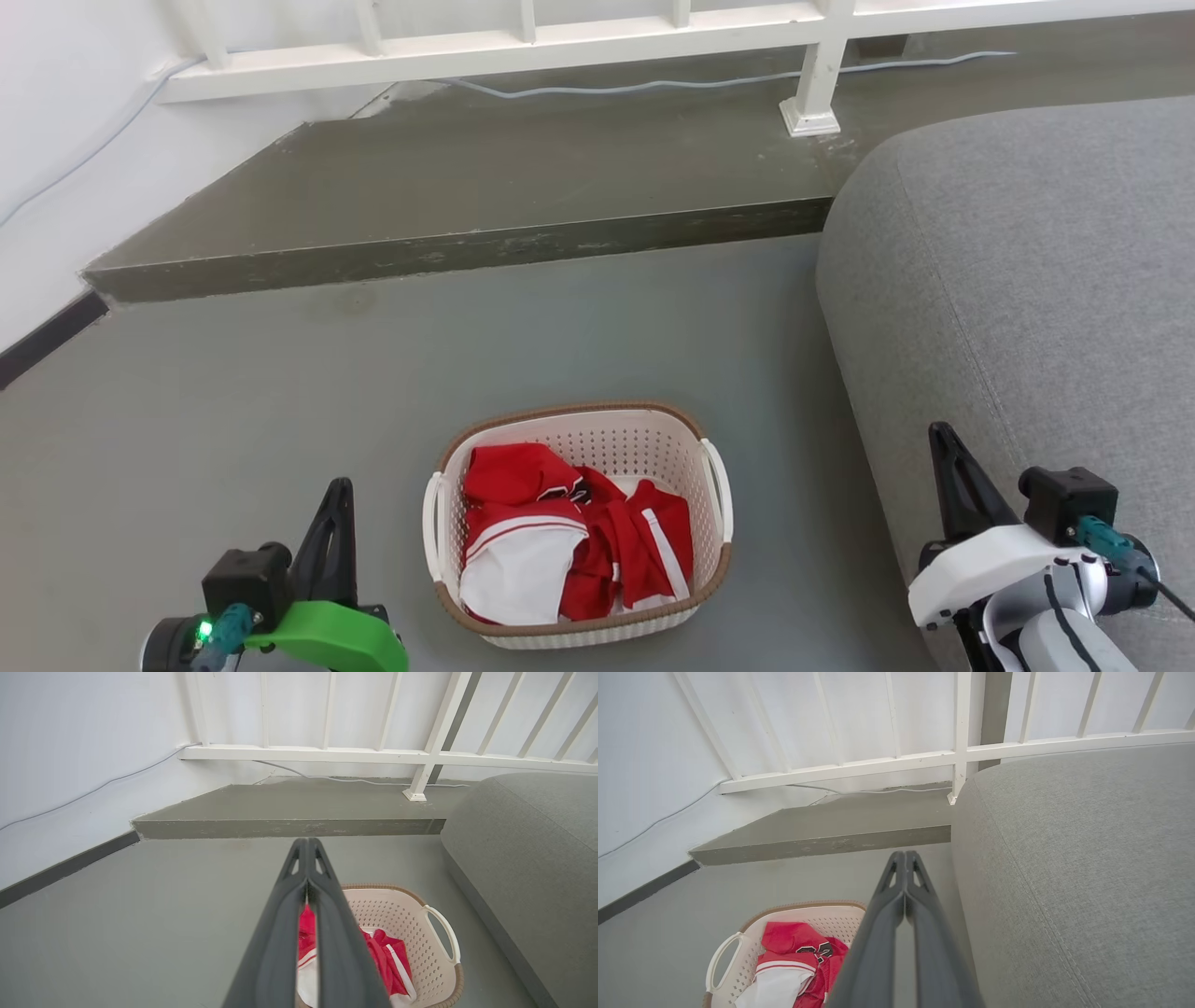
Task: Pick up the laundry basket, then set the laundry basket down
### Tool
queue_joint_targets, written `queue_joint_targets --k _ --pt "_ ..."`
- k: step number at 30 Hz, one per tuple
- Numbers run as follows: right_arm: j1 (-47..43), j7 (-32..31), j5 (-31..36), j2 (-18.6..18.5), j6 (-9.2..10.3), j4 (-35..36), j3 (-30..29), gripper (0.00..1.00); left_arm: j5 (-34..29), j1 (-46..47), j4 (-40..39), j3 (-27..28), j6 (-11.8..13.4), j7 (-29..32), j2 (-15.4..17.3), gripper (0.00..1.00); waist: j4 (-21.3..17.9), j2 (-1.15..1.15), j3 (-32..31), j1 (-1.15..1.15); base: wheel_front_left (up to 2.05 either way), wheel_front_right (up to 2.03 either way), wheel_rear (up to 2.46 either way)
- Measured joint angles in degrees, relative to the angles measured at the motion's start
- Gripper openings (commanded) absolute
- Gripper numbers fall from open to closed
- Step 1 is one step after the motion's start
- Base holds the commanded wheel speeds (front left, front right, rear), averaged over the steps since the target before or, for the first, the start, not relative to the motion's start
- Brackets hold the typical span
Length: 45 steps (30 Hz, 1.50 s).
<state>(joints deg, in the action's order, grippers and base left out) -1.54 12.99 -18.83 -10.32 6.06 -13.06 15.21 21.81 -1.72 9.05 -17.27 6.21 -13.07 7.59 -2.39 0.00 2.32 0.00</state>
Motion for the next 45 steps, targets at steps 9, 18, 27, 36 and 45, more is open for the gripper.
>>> queue_joint_targets --k 9,18,27,36,45 --pt "-0.04 -1.22 -7.48 0.9 -1.02 0.4 -1.32 0.0 7.4 -0.08 -0.25 1.0 -1.11 1.21 -0.74 0.0 0.25 0.0 -0.21 0.0 0.0 0.0 0.0" --pt "-0.02 -3.03 -15.08 1.51 -2.03 0.54 -3.48 0.0 14.43 -0.07 -0.23 3.02 -2.21 2.86 -1.1 0.0 0.48 0.0 -0.39 0.0 0.0 0.0 0.0" --pt "0.1 -4.76 -21.86 2.07 -3.22 0.53 -5.41 0.0 21.12 -0.05 0.01 4.76 -3.23 4.54 -1.25 0.0 0.69 0.0 -0.57 0.0 0.0 0.0 0.0" --pt "0.24 -6.27 -28.74 2.52 -4.52 0.33 -7.34 0.0 27.85 0.0 0.68 6.42 -4.26 6.01 -1.26 0.0 0.91 0.0 -0.76 0.0 0.0 0.0 0.0" --pt "1.11 -7.75 -34.89 2.97 -5.54 0.1 -8.96 0.0 33.93 0.11 1.41 8.03 -5.48 7.56 -1.31 0.0 1.1 0.0 -0.94 0.0 0.0 0.0 0.0"
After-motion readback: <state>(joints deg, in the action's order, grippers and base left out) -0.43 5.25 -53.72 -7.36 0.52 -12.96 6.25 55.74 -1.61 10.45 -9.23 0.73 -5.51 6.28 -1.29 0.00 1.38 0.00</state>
